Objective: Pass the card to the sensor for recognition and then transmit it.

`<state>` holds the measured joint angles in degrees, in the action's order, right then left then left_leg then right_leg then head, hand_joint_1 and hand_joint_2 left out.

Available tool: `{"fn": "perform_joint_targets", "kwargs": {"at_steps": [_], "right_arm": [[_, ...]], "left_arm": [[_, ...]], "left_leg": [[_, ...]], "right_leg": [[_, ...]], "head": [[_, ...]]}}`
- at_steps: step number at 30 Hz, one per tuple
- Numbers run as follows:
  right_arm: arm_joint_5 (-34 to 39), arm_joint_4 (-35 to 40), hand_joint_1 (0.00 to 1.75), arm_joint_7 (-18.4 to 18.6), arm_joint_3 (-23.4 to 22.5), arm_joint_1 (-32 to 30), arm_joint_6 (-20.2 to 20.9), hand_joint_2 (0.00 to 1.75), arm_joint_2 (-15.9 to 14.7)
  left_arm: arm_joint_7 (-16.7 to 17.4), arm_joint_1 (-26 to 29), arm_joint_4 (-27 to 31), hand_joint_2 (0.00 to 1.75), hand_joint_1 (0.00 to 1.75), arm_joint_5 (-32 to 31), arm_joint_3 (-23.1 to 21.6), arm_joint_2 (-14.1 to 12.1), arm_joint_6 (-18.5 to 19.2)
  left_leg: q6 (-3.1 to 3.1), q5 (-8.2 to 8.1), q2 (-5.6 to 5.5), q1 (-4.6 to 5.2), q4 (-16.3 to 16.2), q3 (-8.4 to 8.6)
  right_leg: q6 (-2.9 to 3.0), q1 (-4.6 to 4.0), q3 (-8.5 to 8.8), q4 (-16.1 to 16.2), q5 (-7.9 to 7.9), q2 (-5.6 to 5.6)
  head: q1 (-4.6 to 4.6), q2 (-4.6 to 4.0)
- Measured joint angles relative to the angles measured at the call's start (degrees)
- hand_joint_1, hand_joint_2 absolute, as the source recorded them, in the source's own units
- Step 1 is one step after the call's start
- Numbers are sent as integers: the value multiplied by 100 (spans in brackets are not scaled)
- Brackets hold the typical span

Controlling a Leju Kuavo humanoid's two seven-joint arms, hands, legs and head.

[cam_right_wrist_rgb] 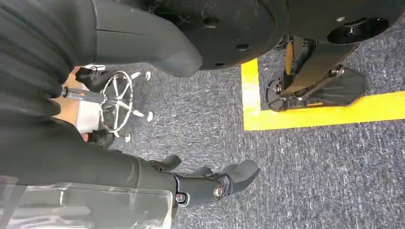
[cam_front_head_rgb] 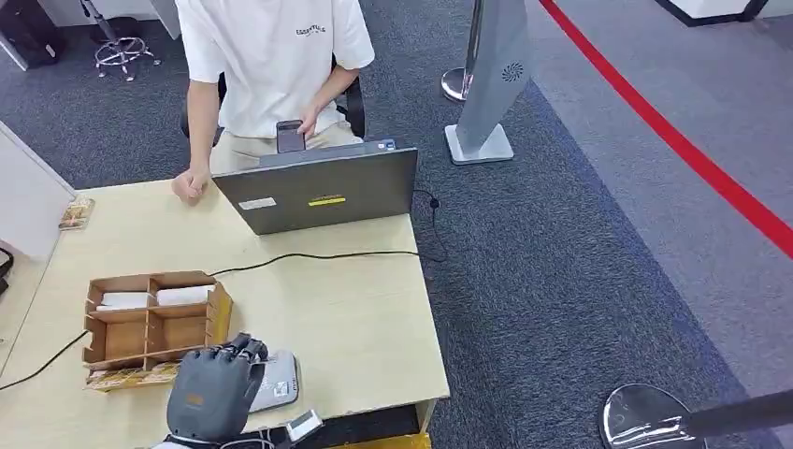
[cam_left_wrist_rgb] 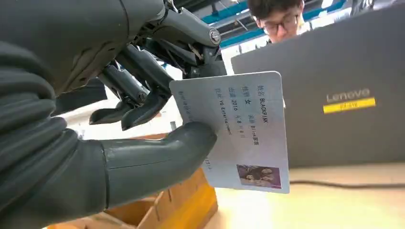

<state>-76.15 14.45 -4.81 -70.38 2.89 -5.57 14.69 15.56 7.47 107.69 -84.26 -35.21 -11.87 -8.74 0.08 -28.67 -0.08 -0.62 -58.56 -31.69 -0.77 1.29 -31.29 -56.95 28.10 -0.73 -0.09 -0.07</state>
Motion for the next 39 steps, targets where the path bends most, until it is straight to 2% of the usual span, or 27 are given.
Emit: {"fn": "perform_joint_targets", "kwargs": {"at_steps": [4,10,16,27,39], "right_arm": [[-2,9,0,-15,0,0,-17,175,4],[-2,9,0,39,7,2,-26,175,4],[-4,9,0,98,11,3,-44,175,4],[-24,2,0,133,52,2,-105,175,2],[-24,-2,0,140,111,1,-118,175,2]], "left_arm": [[18,56,-67,175,175,85,2,9,-35],[2,54,-267,175,175,127,9,182,-107],[15,59,-417,175,175,131,55,245,-136],[433,177,-708,175,175,146,306,306,-208],[476,255,-782,175,175,146,498,354,-219]], "left_leg": [[0,0,0,0,0,1],[0,0,-2,0,0,1],[0,0,-2,0,0,0],[0,0,-2,0,0,0],[0,0,-3,0,0,1]], "right_leg": [[0,0,0,0,0,1],[0,0,1,0,0,5],[0,0,1,0,0,5],[0,0,1,0,0,6],[0,0,1,0,0,7]], "head": [[0,0],[0,0],[0,0],[0,0],[0,0]]}}
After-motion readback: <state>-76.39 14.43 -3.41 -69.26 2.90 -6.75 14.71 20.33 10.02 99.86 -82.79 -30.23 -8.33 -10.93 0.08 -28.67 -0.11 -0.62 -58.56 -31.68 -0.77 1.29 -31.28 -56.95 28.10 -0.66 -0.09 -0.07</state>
